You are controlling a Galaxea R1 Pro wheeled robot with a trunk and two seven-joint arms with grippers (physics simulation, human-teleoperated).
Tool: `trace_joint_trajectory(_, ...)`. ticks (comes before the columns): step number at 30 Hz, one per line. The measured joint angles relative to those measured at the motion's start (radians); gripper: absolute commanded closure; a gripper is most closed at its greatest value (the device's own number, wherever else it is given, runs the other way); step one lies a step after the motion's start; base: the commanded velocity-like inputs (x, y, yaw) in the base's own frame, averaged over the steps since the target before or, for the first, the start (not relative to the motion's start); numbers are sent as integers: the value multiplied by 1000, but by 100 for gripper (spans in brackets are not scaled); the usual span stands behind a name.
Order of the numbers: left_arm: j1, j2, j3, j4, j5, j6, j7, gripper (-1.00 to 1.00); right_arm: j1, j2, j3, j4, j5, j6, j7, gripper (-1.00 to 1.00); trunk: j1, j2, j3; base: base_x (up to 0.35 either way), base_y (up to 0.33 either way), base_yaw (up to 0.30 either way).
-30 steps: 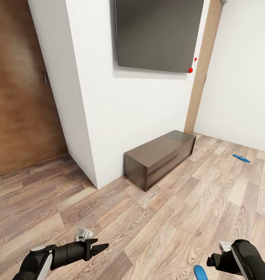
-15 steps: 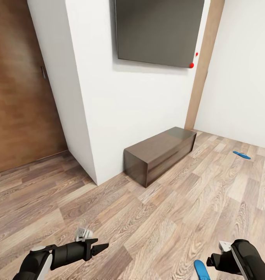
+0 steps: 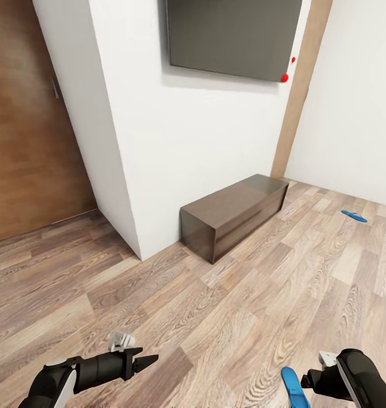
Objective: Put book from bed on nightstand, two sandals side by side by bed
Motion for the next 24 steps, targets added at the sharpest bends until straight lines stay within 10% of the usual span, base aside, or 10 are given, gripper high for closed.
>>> trace_joint_trajectory(24,0,0,0,0,0,-4,0,-100,0,1,0,0,0,0,0,-100,11,-6,-93,0,0,0)
